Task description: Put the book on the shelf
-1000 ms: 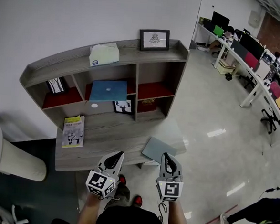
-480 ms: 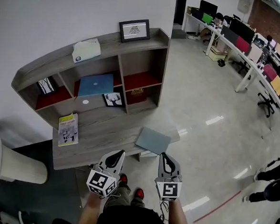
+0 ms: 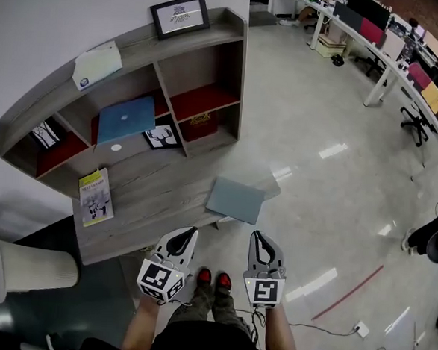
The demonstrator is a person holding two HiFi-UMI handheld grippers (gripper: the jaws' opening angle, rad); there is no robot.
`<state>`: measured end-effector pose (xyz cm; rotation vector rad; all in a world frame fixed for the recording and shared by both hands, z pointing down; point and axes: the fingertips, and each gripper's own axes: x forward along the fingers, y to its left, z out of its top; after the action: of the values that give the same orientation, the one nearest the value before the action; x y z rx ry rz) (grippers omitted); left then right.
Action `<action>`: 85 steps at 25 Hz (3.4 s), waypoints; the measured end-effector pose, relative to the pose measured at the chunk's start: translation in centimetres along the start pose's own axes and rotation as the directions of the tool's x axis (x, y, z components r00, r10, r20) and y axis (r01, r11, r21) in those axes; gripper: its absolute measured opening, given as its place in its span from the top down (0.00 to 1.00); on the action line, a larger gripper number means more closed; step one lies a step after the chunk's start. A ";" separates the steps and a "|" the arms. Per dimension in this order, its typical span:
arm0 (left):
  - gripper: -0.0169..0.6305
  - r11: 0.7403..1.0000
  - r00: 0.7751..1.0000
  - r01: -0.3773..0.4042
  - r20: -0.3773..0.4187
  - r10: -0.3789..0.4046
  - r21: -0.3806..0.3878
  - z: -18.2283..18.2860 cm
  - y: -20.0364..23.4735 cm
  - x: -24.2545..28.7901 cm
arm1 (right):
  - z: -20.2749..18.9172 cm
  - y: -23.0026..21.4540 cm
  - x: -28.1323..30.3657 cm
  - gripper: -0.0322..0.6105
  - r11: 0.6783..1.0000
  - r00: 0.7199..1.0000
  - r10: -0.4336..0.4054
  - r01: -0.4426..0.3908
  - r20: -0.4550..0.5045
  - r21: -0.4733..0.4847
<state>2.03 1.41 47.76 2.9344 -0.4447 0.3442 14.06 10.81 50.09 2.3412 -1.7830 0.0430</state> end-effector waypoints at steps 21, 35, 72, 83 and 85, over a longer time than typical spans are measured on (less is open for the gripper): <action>0.97 0.996 0.987 0.086 -0.134 -0.089 -0.031 -13.0 3.5 7.3 | -15.0 2.4 6.0 0.90 0.999 0.979 0.025 -0.028 -0.203 -0.014; 0.97 0.990 0.976 0.100 -0.183 -0.118 -0.102 -17.8 3.9 9.0 | -20.9 3.5 8.0 0.71 0.985 0.951 0.051 -0.097 -0.305 -0.140; 0.97 0.980 0.974 0.031 -0.216 -0.074 -0.196 -21.5 6.1 7.9 | -28.2 2.2 13.8 0.60 0.856 0.914 -0.068 -0.152 -0.400 -0.493; 0.97 0.982 0.980 0.022 -0.192 -0.058 -0.185 -19.2 6.1 7.3 | -25.9 2.1 13.8 0.74 0.871 0.909 -0.039 -0.172 -0.414 -0.460; 0.97 0.983 0.981 0.024 -0.185 -0.058 -0.181 -18.5 6.0 7.1 | -25.0 2.1 13.8 0.75 0.879 0.906 -0.035 -0.173 -0.422 -0.445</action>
<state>3.01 -2.77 68.03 2.7009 -0.3670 0.5435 18.26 1.47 76.85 1.7564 -1.4598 0.0999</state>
